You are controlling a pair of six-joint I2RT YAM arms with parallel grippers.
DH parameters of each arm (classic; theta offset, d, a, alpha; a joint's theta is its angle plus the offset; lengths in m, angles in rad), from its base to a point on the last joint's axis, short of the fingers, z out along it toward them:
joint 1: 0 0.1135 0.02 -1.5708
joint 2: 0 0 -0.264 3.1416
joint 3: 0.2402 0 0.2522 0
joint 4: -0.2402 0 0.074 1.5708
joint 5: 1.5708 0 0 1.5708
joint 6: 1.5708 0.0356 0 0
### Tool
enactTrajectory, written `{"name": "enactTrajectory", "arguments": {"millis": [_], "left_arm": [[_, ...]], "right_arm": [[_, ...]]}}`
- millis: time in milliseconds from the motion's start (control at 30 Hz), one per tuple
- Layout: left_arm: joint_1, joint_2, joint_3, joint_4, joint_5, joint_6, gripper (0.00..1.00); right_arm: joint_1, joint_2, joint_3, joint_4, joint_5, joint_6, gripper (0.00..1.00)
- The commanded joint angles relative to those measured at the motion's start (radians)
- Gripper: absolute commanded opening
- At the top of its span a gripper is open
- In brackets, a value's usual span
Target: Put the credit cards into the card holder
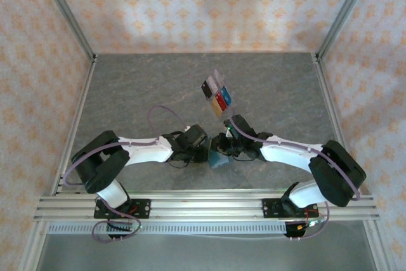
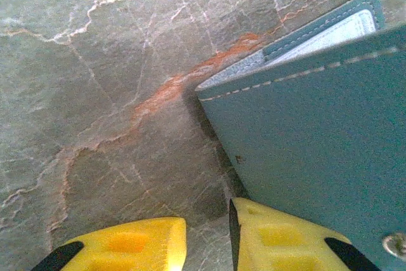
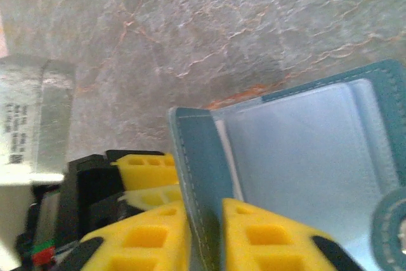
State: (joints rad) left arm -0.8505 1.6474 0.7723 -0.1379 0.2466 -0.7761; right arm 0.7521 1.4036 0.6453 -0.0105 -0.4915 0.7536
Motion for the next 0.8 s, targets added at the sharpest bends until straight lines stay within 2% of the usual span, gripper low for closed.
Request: {"name": "enactTrajectory", "arguments": {"millis": [0, 67, 233, 400, 767], "left_arm": [[-0.039, 0.104, 0.012, 0.171, 0.018, 0.007, 0.31], [-0.034, 0.072, 0.007, 0.139, -0.001, 0.016, 0.34], [-0.013, -0.029, -0.026, 0.064, -0.034, 0.036, 0.41], [0.028, -0.104, -0.07, 0.025, -0.051, 0.043, 0.42], [0.085, -0.168, -0.087, -0.09, -0.107, 0.024, 0.43]], "right_arm": [[0.004, -0.016, 0.012, -0.11, 0.107, -0.046, 0.07], [0.004, -0.04, 0.024, -0.187, 0.163, -0.075, 0.0], [0.005, -0.113, 0.072, -0.386, 0.336, -0.145, 0.0], [0.032, -0.112, 0.159, -0.537, 0.486, -0.19, 0.0], [0.171, 0.134, 0.318, -0.573, 0.588, -0.178, 0.0]]}}
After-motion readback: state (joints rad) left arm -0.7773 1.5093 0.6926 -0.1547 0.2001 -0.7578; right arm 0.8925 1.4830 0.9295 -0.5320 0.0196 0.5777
